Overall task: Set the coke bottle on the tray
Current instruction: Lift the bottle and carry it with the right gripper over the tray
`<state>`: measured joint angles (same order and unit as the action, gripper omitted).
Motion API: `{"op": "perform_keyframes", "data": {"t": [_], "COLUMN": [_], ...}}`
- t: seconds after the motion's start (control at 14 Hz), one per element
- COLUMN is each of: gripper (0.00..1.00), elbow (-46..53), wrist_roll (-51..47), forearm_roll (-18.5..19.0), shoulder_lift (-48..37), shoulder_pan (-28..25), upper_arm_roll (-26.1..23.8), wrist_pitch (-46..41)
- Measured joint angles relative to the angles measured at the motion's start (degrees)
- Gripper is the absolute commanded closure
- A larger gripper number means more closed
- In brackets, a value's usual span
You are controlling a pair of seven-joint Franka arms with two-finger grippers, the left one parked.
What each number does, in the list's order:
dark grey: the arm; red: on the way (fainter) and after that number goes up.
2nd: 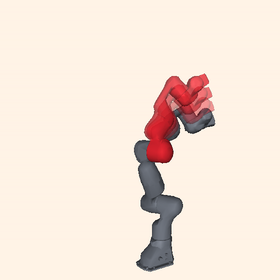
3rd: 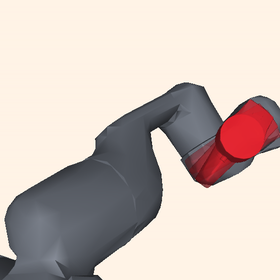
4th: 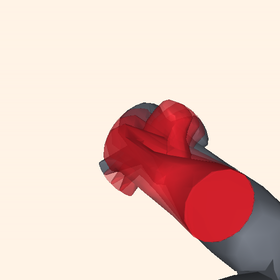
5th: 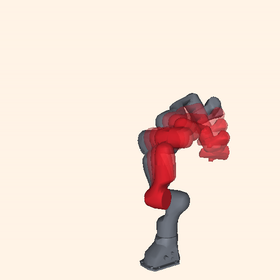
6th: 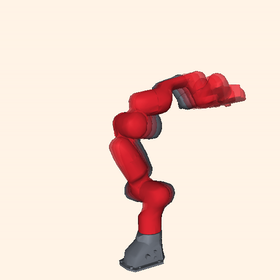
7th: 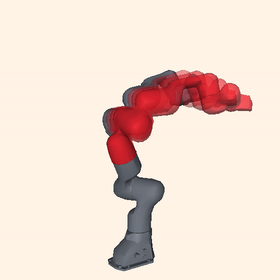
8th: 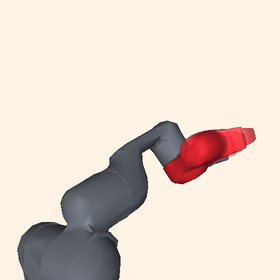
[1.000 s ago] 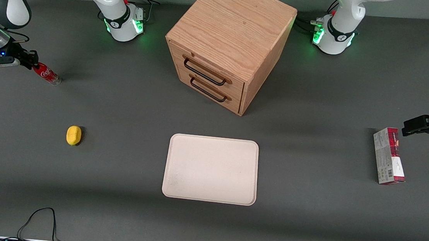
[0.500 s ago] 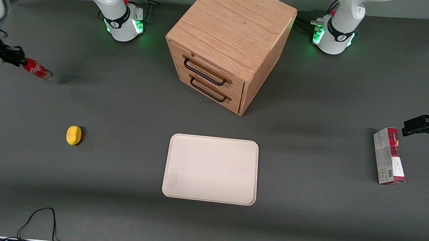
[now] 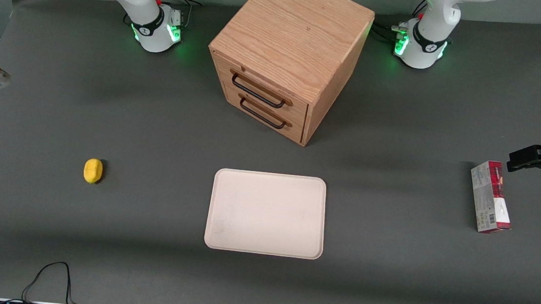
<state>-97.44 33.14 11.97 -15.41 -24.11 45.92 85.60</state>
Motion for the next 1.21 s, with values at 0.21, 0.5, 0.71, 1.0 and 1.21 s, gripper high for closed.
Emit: {"op": "perform_keyframes", "data": {"t": [0.21,0.5,0.71,1.0,1.21], "gripper": [1.00,1.00,1.00,1.00,1.00], "elbow": [4.35,10.16,21.86,37.86,44.48], "wrist_roll": [-0.08,-4.57,-8.00,-21.04,-32.97], "forearm_roll": [-1.83,-10.35,-19.13,-25.26,-25.34], "shoulder_lift": [0.57,9.62,23.32,39.89,47.55], "shoulder_pan": [-2.29,-11.34,-14.52,-14.51,-14.82], "upper_arm_roll": [-0.04,-0.59,-3.33,-12.48,-20.74], "wrist_pitch": [-2.48,-2.26,-3.40,-3.79,-1.73]}}
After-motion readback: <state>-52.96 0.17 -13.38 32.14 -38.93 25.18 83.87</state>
